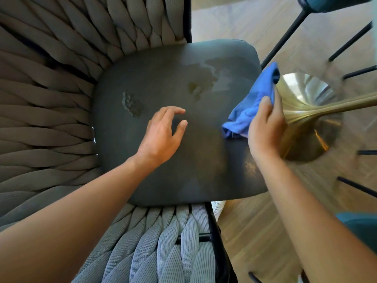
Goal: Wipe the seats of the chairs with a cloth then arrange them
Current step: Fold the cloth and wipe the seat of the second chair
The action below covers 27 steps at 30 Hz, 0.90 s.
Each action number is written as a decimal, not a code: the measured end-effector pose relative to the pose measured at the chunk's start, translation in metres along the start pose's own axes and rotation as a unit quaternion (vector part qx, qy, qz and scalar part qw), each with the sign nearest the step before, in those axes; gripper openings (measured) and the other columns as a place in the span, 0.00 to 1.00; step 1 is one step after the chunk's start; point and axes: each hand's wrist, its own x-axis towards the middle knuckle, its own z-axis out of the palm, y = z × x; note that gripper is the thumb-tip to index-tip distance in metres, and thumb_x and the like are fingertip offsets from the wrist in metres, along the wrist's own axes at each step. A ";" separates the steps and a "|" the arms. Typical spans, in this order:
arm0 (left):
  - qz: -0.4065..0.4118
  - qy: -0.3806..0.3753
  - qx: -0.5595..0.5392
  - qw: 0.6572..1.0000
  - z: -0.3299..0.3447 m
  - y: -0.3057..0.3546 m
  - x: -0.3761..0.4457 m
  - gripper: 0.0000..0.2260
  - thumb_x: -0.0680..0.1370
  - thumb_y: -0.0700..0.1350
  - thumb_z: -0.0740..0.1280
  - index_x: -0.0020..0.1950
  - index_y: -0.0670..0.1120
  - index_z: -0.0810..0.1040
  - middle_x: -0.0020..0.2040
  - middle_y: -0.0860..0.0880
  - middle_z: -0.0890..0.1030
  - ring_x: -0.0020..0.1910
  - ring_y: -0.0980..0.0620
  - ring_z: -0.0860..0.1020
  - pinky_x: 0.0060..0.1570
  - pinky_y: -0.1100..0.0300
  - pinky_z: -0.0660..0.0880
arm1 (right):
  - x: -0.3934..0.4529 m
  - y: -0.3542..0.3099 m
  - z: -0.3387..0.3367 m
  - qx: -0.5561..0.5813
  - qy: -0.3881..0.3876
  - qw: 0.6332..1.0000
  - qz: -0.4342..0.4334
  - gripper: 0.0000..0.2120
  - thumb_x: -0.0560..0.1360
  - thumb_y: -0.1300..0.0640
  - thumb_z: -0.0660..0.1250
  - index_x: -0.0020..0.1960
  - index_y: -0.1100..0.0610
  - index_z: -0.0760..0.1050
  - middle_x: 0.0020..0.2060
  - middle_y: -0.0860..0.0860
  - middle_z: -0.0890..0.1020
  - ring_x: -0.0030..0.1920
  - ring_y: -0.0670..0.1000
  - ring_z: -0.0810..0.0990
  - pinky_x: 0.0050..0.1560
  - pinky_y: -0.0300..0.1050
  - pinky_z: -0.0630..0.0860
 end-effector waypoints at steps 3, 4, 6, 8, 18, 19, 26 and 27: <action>0.003 0.013 -0.005 1.000 0.001 0.000 0.010 0.13 0.83 0.49 0.64 0.66 0.49 0.75 0.64 0.53 0.75 0.65 0.53 0.72 0.70 0.53 0.66 | 0.039 0.018 0.048 -0.131 -0.102 0.983 -0.084 0.24 0.83 0.56 0.52 0.78 0.63 0.63 0.77 0.62 0.65 0.78 0.61 0.60 0.77 0.49 0.57; 0.003 0.018 -0.006 1.000 0.001 0.000 0.012 0.13 0.83 0.49 0.64 0.66 0.49 0.75 0.64 0.53 0.75 0.64 0.53 0.72 0.69 0.54 0.66 | 0.043 0.023 0.064 -0.164 -0.127 0.971 -0.117 0.24 0.84 0.57 0.52 0.78 0.64 0.63 0.77 0.63 0.64 0.79 0.64 0.58 0.79 0.55 0.54; 0.001 0.029 -0.007 1.000 0.001 -0.003 0.018 0.13 0.83 0.49 0.64 0.67 0.48 0.75 0.63 0.52 0.76 0.64 0.52 0.73 0.69 0.52 0.67 | 0.045 0.026 0.089 -0.195 -0.136 0.956 -0.170 0.23 0.84 0.59 0.53 0.76 0.66 0.65 0.76 0.65 0.65 0.78 0.66 0.59 0.78 0.61 0.56; -0.005 0.038 -0.008 0.999 0.001 -0.008 0.022 0.14 0.82 0.49 0.64 0.67 0.47 0.74 0.62 0.50 0.77 0.63 0.51 0.74 0.68 0.49 0.70 | 0.038 0.022 0.102 -0.189 -0.170 0.942 -0.220 0.22 0.83 0.60 0.54 0.75 0.68 0.66 0.75 0.66 0.67 0.77 0.66 0.61 0.78 0.61 0.57; -0.071 0.108 -0.078 0.989 -0.006 -0.004 0.009 0.14 0.85 0.52 0.57 0.65 0.46 0.75 0.59 0.53 0.75 0.58 0.61 0.73 0.63 0.62 0.70 | -0.033 0.028 0.093 -0.143 -0.432 0.834 -0.312 0.24 0.83 0.56 0.54 0.77 0.61 0.66 0.77 0.57 0.66 0.80 0.56 0.55 0.81 0.50 0.46; -0.076 0.107 -0.085 0.988 -0.005 -0.001 0.008 0.14 0.86 0.52 0.56 0.64 0.46 0.75 0.59 0.53 0.75 0.59 0.61 0.72 0.63 0.62 0.70 | -0.041 0.028 0.085 -0.124 -0.453 0.832 -0.295 0.24 0.83 0.55 0.55 0.78 0.58 0.65 0.78 0.53 0.65 0.81 0.52 0.54 0.81 0.47 0.45; -0.140 0.066 0.050 0.987 0.045 0.019 0.007 0.31 0.83 0.58 0.57 0.79 0.39 0.60 0.81 0.41 0.56 0.81 0.44 0.51 0.78 0.51 0.50 | -0.007 0.045 0.047 -0.157 -0.227 0.916 -0.293 0.22 0.80 0.63 0.57 0.73 0.62 0.72 0.74 0.58 0.72 0.77 0.60 0.64 0.78 0.59 0.57; -0.163 0.048 0.055 0.984 0.055 0.027 0.010 0.35 0.83 0.59 0.57 0.81 0.38 0.53 0.82 0.40 0.49 0.81 0.43 0.45 0.79 0.51 0.45 | 0.005 0.050 0.046 -0.194 -0.213 0.909 -0.300 0.22 0.81 0.63 0.57 0.74 0.63 0.70 0.75 0.59 0.70 0.78 0.61 0.63 0.78 0.60 0.56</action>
